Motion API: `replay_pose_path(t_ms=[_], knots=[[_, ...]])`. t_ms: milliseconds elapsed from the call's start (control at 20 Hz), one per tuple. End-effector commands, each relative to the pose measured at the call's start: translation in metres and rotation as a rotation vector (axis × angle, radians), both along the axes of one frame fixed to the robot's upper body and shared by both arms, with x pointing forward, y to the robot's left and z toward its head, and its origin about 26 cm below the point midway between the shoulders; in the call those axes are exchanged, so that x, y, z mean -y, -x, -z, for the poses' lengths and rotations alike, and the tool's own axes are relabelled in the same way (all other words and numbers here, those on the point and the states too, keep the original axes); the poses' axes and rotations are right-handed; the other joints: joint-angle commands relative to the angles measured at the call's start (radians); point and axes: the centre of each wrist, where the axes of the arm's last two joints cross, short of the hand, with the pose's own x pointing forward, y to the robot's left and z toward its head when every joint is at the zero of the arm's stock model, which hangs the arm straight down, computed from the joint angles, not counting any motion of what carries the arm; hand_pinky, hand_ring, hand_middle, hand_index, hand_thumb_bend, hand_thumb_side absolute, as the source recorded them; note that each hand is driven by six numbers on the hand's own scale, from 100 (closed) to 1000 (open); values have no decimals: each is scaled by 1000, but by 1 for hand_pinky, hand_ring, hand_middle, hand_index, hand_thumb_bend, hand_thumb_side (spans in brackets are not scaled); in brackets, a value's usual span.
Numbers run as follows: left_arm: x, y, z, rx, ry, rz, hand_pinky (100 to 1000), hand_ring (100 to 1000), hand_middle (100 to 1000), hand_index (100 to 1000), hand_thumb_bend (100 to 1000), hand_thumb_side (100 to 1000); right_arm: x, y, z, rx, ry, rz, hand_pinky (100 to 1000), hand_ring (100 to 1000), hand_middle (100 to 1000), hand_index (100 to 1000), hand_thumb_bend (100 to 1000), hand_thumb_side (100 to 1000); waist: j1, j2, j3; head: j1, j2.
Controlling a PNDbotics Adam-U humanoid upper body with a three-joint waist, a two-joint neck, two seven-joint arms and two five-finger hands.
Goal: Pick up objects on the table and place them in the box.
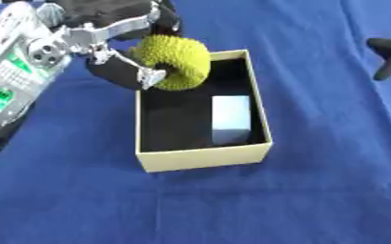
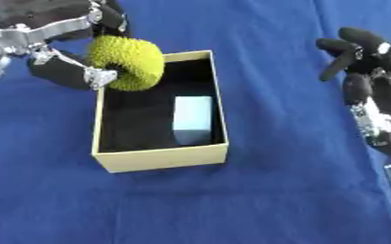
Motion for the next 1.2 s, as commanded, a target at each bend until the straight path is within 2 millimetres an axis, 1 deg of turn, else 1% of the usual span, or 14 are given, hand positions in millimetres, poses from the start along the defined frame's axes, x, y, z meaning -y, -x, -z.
replay_pose_path(t_ms=[50, 200, 300, 400, 550, 650, 800, 850, 900, 950, 1000, 1100, 1150, 1200], knots=[[3, 10, -5, 3, -9, -19, 481, 491, 410, 590, 100, 119, 0, 1, -7, 22, 8, -3, 1000, 898, 519, 899, 100, 470, -7, -23, -3, 2, -6], [10, 9, 2, -7, -19, -26, 485, 492, 413, 593, 100, 116, 0, 1, -6, 19, 5, -3, 1000, 899, 519, 899, 100, 470, -7, -22, -5, 6, -7], [13, 8, 7, -19, -38, -24, 511, 509, 432, 615, 100, 114, -1, 1, -6, 17, 5, -4, 1000, 899, 518, 899, 100, 470, -6, -22, -7, 7, -8], [15, 7, 10, -29, -62, -25, 586, 569, 494, 679, 100, 107, -1, 1, -6, 16, 5, -4, 1000, 899, 518, 899, 100, 470, -4, -22, -8, 6, -8], [15, 6, 13, -30, -98, -36, 716, 722, 635, 839, 159, 100, 0, 1, -6, 16, 4, -4, 1000, 899, 518, 899, 100, 470, -3, -22, -9, 5, -9], [15, 4, 15, -30, -123, -49, 779, 794, 719, 878, 201, 100, -1, 1, -6, 15, 4, -5, 1000, 899, 518, 899, 100, 470, -2, -22, -9, 4, -10], [14, 2, 17, -19, -144, -79, 829, 852, 782, 916, 270, 238, -1, 2, -6, 12, 3, -6, 1000, 899, 518, 899, 100, 470, -3, -22, -9, 3, -12], [14, 1, 18, -12, -150, -87, 851, 870, 798, 928, 314, 281, -1, 2, -5, 11, 3, -6, 1000, 899, 517, 899, 100, 470, -3, -22, -9, 3, -12], [14, 2, 18, 0, -155, -92, 874, 888, 806, 938, 378, 366, -1, 2, -5, 10, 4, -6, 1000, 899, 517, 899, 100, 470, -3, -22, -9, 3, -12], [14, 2, 18, 12, -159, -95, 888, 902, 814, 944, 413, 403, -1, 2, -5, 9, 4, -6, 1000, 899, 517, 899, 100, 470, -4, -22, -8, 2, -12], [14, 2, 18, 28, -161, -98, 903, 916, 824, 951, 470, 447, -1, 2, -5, 8, 4, -5, 1000, 899, 516, 899, 100, 470, -4, -22, -8, 3, -11], [13, 2, 18, 56, -163, -107, 933, 946, 846, 966, 541, 514, -1, 2, -4, 5, 5, -5, 1000, 899, 515, 899, 100, 470, -4, -22, -8, 2, -12], [13, 2, 18, 68, -163, -112, 940, 955, 852, 968, 564, 521, -1, 2, -4, 4, 5, -5, 1000, 899, 515, 899, 100, 470, -4, -22, -8, 2, -12], [13, 3, 19, 79, -162, -116, 940, 956, 852, 969, 564, 529, -1, 2, -4, 3, 5, -5, 1000, 899, 515, 899, 100, 470, -4, -22, -8, 2, -13]])
